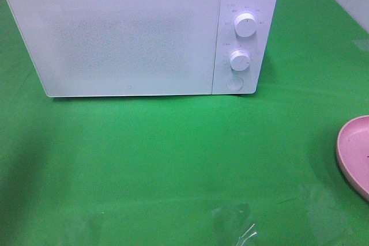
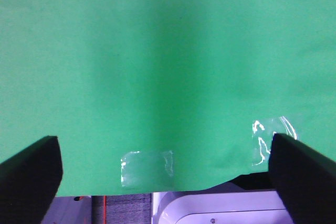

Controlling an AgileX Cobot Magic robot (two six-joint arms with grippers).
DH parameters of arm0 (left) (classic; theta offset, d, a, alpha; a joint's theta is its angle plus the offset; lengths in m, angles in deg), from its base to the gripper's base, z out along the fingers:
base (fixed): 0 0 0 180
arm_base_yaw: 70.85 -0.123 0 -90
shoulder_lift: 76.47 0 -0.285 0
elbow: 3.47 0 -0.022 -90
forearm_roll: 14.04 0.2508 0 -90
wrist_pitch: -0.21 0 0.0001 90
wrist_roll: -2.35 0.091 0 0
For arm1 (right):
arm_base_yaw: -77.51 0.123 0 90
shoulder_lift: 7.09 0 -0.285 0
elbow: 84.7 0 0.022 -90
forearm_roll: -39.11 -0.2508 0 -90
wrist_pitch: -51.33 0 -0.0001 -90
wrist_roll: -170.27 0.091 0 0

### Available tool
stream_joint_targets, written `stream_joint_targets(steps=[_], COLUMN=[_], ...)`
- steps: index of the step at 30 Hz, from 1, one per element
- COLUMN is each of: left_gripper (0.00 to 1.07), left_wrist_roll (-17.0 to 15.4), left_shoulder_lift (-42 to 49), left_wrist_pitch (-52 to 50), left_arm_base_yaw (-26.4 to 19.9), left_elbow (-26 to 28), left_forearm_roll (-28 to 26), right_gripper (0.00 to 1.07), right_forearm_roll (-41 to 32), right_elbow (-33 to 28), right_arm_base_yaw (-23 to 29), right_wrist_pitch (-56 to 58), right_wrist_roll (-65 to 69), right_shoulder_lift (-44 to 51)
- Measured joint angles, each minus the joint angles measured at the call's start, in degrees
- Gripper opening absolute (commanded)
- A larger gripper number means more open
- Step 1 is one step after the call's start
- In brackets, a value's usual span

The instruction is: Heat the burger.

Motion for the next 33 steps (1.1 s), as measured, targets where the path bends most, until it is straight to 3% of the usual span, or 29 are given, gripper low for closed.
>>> stream_joint_targets(steps=[7,8,13,17,18,21,24,28,33], left_gripper=[1.03,1.03,1.03,1.03,1.03,1.03,1.03,1.03,1.03], left_wrist_roll=[0.0,0.06,0.23,0.23,0.23,0.23,0.29,1.49,1.55], left_shoulder_lift=[8.19,14.27,21.26,36.78,36.78,47.9,50.02,62.62,68.41], left_wrist_pitch=[0.8,1.09,1.2,1.38,1.38,1.43,1.26,1.2,1.2], left_arm_base_yaw=[-3.09,-3.21,-3.21,-3.21,-3.21,-3.21,-3.21,-3.21,-3.21], left_elbow=[-5.84,-9.8,-12.89,-18.39,-18.39,-19.94,-20.11,-20.17,-20.17], left_forearm_roll=[-0.17,-0.34,-0.34,1.6,1.6,2.64,2.64,3.21,3.27], right_gripper=[0.76,0.76,0.76,0.76,0.76,0.76,0.76,0.76,0.76], right_forearm_roll=[0.0,0.0,0.0,0.0,0.0,0.0,0.0,0.0,0.0], right_elbow=[0.0,0.0,0.0,0.0,0.0,0.0,0.0,0.0,0.0], right_arm_base_yaw=[0.0,0.0,0.0,0.0,0.0,0.0,0.0,0.0,0.0], right_wrist_pitch=[0.0,0.0,0.0,0.0,0.0,0.0,0.0,0.0,0.0], right_wrist_roll=[0.0,0.0,0.0,0.0,0.0,0.0,0.0,0.0,0.0], right_shoulder_lift=[0.0,0.0,0.0,0.0,0.0,0.0,0.0,0.0,0.0])
